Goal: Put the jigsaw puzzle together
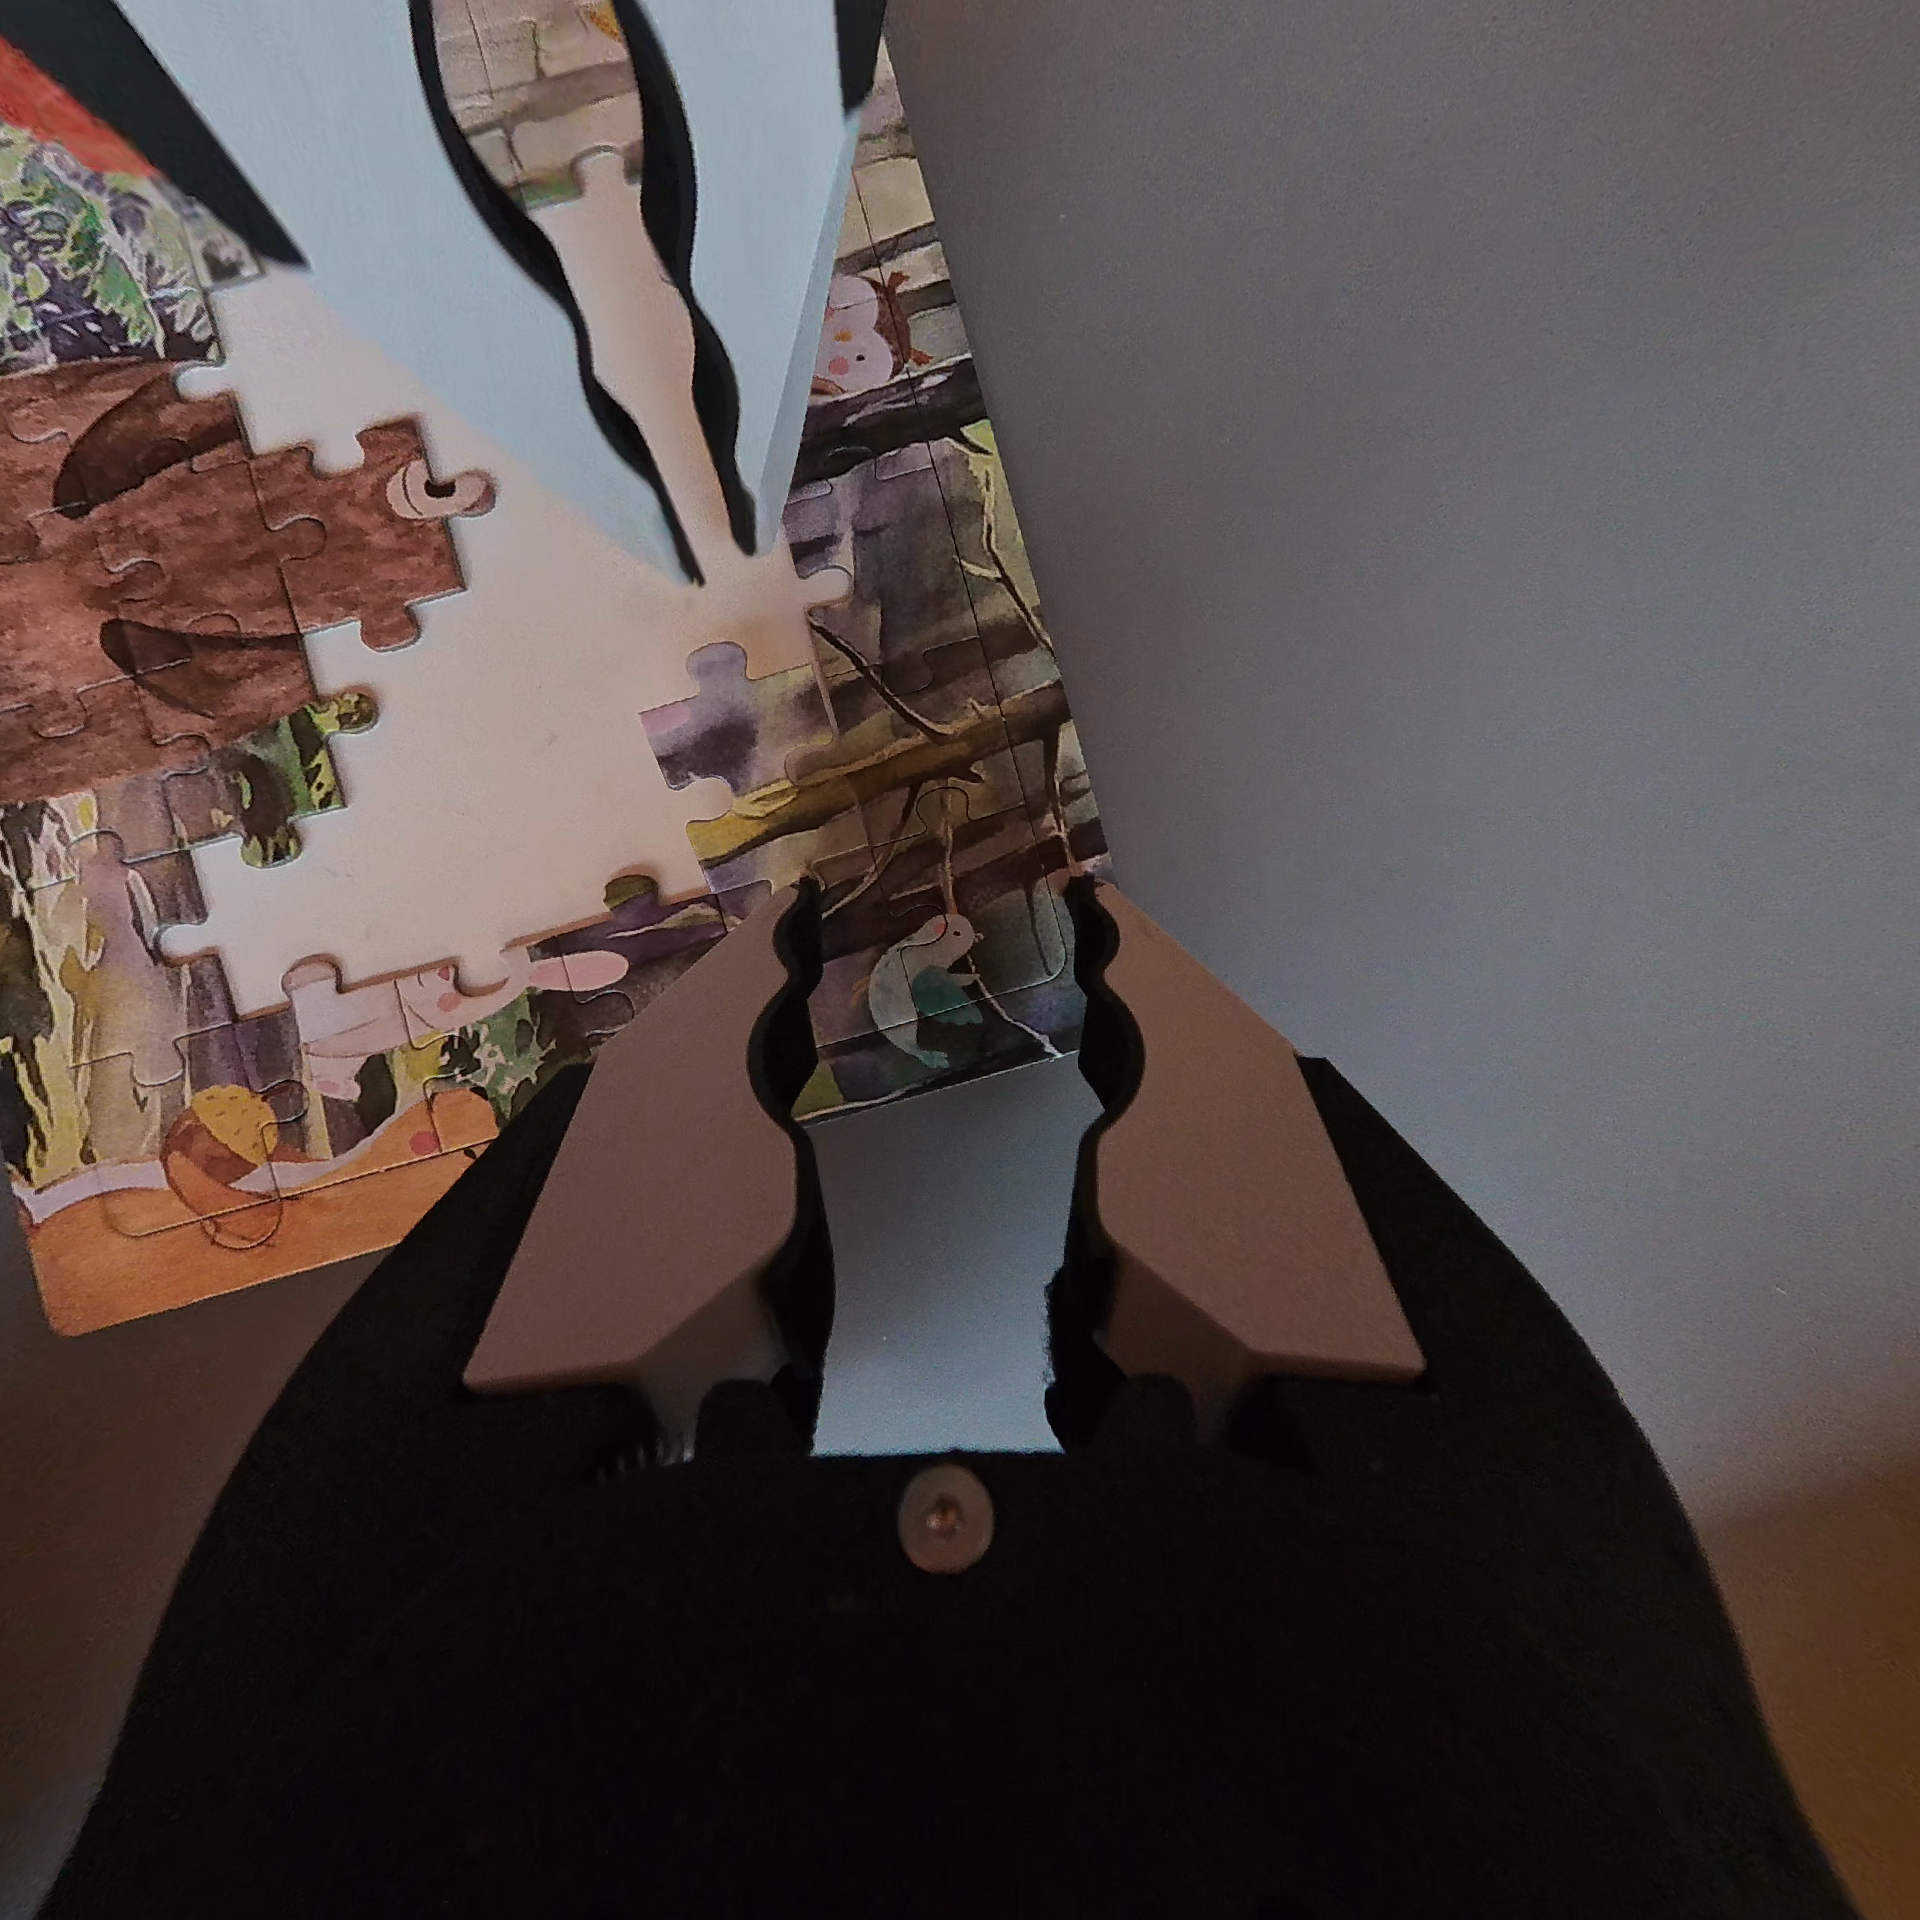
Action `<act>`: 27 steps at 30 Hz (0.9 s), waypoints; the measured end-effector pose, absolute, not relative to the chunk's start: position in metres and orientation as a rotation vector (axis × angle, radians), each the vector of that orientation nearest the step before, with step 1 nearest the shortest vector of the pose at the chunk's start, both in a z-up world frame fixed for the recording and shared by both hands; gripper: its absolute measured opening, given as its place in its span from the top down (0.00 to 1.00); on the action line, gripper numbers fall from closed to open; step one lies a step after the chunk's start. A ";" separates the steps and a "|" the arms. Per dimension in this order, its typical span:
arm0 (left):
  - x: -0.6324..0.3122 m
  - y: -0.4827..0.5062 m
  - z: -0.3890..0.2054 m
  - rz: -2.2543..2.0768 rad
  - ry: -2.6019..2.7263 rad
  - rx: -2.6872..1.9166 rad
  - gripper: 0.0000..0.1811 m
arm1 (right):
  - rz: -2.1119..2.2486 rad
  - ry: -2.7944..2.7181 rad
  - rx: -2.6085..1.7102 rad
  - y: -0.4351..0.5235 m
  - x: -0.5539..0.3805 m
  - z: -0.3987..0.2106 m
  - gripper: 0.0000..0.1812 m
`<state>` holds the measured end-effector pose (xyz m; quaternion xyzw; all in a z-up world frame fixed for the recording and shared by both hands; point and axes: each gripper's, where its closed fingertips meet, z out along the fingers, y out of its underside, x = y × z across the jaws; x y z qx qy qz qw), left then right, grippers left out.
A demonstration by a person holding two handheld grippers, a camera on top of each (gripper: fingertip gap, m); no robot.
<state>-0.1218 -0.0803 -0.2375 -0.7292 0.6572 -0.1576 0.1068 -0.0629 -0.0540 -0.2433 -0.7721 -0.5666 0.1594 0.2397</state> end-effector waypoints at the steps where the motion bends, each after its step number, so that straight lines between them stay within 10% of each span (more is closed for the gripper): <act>1: -0.122 -0.078 -0.232 -0.488 1.902 -2.143 0.98 | 0.435 -1.552 -2.113 -0.054 -0.063 -0.243 0.74; 27: -0.094 -0.086 -0.241 -0.796 1.797 -2.180 1.00 | 0.466 -1.532 -2.069 -0.053 -0.067 -0.236 0.73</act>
